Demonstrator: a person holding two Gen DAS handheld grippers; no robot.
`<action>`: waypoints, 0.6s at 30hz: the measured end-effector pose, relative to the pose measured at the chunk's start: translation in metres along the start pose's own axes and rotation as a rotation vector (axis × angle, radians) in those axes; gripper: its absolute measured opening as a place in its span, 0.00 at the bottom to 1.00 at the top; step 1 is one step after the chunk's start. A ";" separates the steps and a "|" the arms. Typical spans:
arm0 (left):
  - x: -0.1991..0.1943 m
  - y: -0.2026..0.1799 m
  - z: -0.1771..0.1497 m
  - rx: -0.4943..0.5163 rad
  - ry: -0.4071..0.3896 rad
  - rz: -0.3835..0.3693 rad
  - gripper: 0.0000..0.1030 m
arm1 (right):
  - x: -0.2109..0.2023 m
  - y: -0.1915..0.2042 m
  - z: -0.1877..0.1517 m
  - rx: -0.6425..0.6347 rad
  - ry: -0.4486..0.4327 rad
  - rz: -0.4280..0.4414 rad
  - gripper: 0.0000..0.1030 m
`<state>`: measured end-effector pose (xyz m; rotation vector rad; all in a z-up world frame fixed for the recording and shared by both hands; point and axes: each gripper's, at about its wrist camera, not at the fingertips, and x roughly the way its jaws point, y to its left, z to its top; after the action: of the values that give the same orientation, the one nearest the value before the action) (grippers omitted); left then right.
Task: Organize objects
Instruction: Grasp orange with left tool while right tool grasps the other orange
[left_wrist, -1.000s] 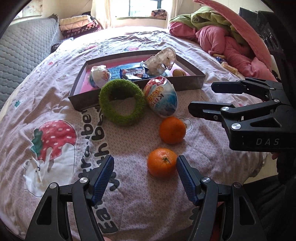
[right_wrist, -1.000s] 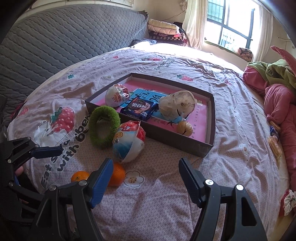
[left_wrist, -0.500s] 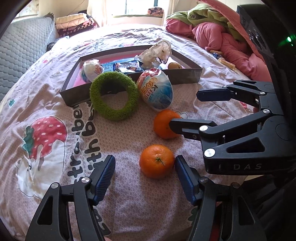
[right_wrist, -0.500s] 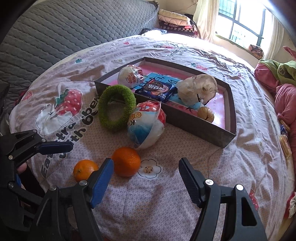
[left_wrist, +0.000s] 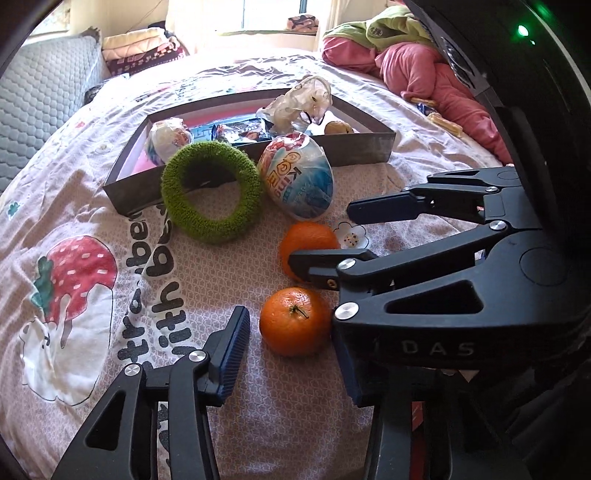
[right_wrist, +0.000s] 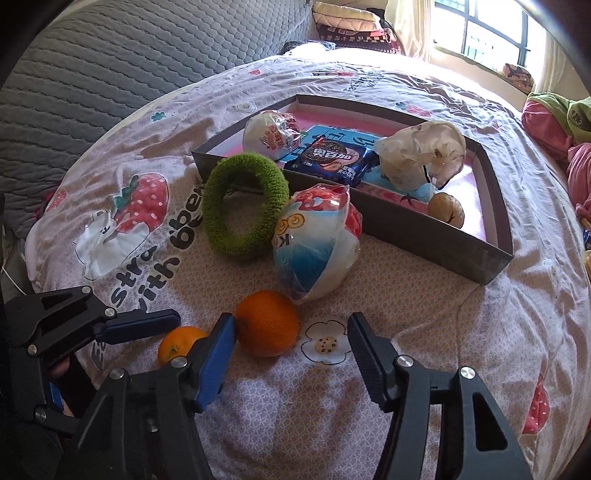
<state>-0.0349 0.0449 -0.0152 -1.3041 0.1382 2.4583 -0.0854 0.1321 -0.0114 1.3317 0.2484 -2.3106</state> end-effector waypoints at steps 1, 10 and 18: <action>0.000 0.000 0.000 0.001 -0.001 -0.003 0.41 | 0.001 0.002 0.000 -0.001 0.001 0.005 0.57; 0.002 0.002 0.002 -0.005 0.000 -0.016 0.38 | 0.005 0.013 0.003 -0.025 0.007 0.049 0.35; 0.003 0.004 0.005 -0.017 0.003 -0.021 0.37 | 0.004 0.005 0.004 0.015 0.006 0.081 0.34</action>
<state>-0.0417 0.0436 -0.0151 -1.3093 0.1047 2.4454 -0.0878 0.1251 -0.0123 1.3321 0.1756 -2.2457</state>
